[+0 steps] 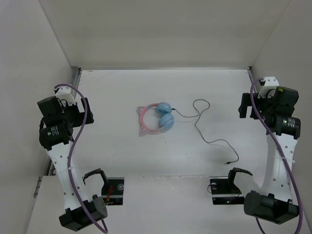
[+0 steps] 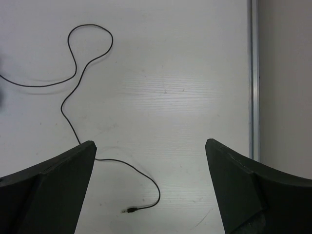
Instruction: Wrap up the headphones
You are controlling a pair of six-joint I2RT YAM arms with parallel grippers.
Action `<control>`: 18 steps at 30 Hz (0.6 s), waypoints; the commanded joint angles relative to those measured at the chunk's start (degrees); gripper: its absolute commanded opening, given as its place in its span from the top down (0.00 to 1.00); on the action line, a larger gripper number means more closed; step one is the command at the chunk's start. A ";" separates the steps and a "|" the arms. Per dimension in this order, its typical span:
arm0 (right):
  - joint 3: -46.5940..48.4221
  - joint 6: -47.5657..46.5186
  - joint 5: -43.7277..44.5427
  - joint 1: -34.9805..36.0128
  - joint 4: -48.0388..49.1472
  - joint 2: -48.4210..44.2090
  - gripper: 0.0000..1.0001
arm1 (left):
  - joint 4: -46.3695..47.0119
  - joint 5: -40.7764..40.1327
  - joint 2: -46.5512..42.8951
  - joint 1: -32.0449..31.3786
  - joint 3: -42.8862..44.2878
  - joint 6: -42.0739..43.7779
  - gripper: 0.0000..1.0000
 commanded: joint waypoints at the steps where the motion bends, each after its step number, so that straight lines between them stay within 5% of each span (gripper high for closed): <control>1: -0.87 2.90 0.57 0.35 6.83 -3.78 0.00 | 1.55 -0.09 -1.02 -0.59 -0.86 -0.99 0.00; 6: -4.90 4.57 -0.22 0.80 14.98 -5.80 0.00 | 2.77 -0.26 -1.02 -2.78 -2.61 -0.47 0.00; 18: -16.94 12.84 -1.70 4.47 31.69 -3.60 0.00 | 15.42 2.55 0.56 -19.65 -17.46 -8.98 0.00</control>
